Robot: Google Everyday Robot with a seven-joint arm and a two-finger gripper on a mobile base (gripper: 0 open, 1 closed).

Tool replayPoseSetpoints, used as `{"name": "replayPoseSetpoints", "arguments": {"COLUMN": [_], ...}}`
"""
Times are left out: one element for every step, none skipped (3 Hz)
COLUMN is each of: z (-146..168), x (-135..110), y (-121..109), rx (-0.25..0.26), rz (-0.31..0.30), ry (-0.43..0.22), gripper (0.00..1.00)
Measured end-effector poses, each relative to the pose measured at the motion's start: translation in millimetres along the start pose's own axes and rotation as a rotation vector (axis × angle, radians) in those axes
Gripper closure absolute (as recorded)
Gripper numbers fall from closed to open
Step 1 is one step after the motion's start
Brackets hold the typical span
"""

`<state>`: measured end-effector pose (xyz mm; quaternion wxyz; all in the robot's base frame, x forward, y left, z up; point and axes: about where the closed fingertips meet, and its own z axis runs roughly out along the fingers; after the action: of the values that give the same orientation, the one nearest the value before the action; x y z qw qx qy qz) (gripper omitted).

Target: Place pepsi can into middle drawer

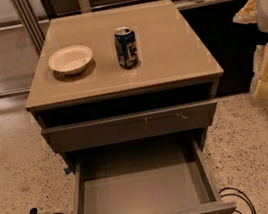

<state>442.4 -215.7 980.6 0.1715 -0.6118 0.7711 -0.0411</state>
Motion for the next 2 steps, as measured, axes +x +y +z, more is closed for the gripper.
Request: {"name": "replayPoseSetpoints", "arguments": {"z": [-0.4, 9.2], "x": [-25.1, -48.8], "y": [-24.7, -52.7], "rx": [0.05, 0.076], "rz": [-0.039, 0.027], "ry": [-0.126, -0.327], "gripper": [0.0, 0.0]}}
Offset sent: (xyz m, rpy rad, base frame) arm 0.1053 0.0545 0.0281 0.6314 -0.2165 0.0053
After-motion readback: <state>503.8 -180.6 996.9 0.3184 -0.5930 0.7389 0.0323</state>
